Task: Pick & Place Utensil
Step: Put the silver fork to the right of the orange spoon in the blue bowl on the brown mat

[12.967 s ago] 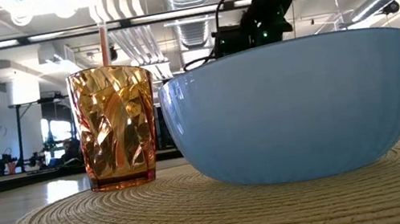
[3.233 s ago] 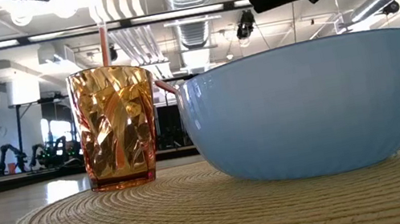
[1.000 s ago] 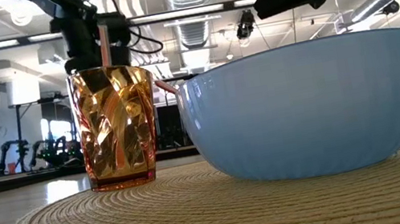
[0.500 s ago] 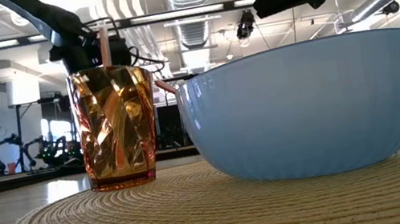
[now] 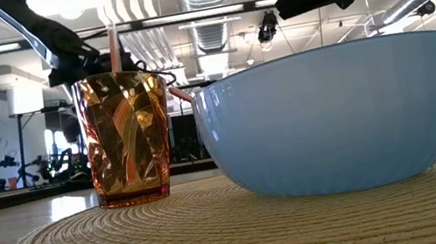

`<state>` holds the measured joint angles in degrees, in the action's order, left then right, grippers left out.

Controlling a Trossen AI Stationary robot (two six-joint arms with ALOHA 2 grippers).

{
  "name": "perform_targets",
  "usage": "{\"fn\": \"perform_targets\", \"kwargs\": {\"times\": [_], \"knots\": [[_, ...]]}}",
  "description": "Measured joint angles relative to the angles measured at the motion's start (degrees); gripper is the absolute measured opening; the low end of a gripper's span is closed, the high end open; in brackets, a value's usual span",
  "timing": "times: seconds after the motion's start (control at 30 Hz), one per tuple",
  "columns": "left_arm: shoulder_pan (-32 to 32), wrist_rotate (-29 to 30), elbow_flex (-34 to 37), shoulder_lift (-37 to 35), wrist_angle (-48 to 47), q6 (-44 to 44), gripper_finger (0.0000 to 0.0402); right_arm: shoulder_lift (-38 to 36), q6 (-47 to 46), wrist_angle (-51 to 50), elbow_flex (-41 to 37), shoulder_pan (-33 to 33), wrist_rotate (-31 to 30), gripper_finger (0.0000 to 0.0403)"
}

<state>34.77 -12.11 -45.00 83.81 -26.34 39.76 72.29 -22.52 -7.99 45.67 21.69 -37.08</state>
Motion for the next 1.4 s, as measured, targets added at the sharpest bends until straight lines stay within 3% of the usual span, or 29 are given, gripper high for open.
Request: {"fn": "perform_targets", "kwargs": {"times": [0.37,0.67,1.03,1.17,1.4], "knots": [[-1.12,-1.15,1.36,0.37,3.88,0.82,0.0174,-0.01,0.0,0.25,0.0,0.0,-0.02,0.0137],[-2.4,-2.03,0.87,6.94,6.39,0.67,0.0174,0.0,0.0,0.64,0.0,0.0,-0.04,0.0128],[-2.38,-0.59,0.51,8.1,6.35,-0.75,0.0171,-0.02,0.0,0.63,0.0,0.04,-0.07,0.0141],[-2.37,-0.2,0.51,8.09,6.33,-0.73,0.0143,0.0,0.0,0.63,0.0,0.04,-0.07,0.014],[-2.32,1.49,0.53,8.13,6.27,0.2,0.0055,-0.02,0.01,0.63,0.0,0.02,-0.05,0.0129]]}}
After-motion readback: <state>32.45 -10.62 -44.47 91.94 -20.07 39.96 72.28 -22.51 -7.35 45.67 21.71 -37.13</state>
